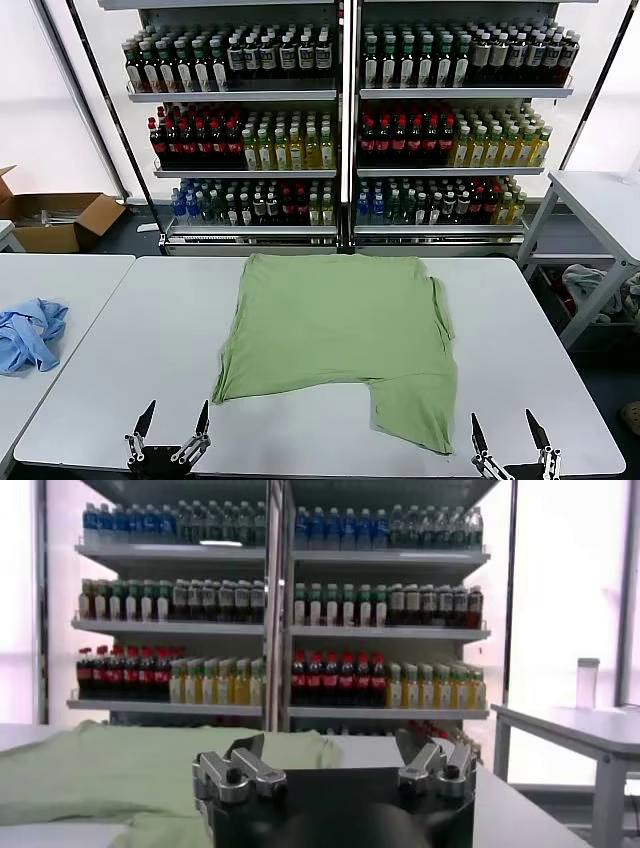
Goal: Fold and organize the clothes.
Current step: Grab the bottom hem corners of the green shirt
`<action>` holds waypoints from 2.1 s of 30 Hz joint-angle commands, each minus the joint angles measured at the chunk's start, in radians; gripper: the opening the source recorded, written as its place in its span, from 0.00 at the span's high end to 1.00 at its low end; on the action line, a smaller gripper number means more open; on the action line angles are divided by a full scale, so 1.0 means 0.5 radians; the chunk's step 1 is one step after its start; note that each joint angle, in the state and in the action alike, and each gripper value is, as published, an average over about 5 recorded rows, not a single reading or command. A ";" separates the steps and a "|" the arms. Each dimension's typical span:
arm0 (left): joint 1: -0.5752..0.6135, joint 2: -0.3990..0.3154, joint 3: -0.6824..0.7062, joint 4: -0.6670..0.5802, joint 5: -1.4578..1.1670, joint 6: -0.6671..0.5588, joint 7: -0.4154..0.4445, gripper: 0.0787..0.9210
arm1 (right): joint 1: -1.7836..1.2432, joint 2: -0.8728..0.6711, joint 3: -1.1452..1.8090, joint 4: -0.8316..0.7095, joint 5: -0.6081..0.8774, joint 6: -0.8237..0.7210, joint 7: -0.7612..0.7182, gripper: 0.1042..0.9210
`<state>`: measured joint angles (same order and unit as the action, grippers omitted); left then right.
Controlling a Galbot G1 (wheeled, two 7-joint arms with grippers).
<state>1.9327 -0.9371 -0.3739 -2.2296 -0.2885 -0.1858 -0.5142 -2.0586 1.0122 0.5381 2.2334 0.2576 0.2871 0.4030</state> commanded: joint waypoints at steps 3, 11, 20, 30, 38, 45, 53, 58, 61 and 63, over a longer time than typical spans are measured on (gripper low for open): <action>-0.054 0.053 -0.018 -0.310 -0.342 0.816 -0.014 0.12 | 0.099 -0.043 -0.080 0.252 0.053 -0.801 0.199 0.12; -0.226 0.054 -0.018 -0.322 -0.582 1.100 0.064 0.12 | 0.204 -0.065 -0.152 0.293 0.420 -1.179 0.157 0.12; -0.476 0.042 -0.021 -0.211 -0.759 1.214 0.190 0.12 | 0.364 0.006 -0.271 0.166 0.537 -1.305 0.078 0.12; -0.669 -0.031 -0.001 -0.033 -0.911 1.236 0.253 0.12 | 0.490 0.058 -0.365 0.088 0.507 -1.313 0.047 0.12; -0.746 -0.046 0.002 0.149 -0.931 1.209 0.276 0.12 | 0.547 0.085 -0.404 0.034 0.481 -1.291 0.017 0.12; -0.784 -0.065 0.020 0.277 -0.928 1.189 0.318 0.12 | 0.560 0.091 -0.419 0.018 0.466 -1.278 0.004 0.12; -0.800 -0.072 0.035 0.327 -0.922 1.170 0.341 0.12 | 0.570 0.094 -0.416 0.001 0.464 -1.248 0.009 0.13; -0.797 -0.081 0.054 0.354 -0.921 1.165 0.352 0.20 | 0.576 0.102 -0.425 -0.015 0.465 -1.240 0.012 0.23; -0.793 -0.085 0.063 0.365 -0.923 1.160 0.356 0.29 | 0.573 0.102 -0.428 -0.020 0.466 -1.238 0.014 0.34; -0.791 -0.086 0.067 0.366 -0.925 1.158 0.358 0.35 | 0.570 0.101 -0.428 -0.020 0.466 -1.236 0.014 0.41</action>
<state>1.5450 -0.9782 -0.3484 -2.0773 -0.7411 0.3885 -0.3411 -1.7776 1.0610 0.3277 2.2283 0.4882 -0.3287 0.4112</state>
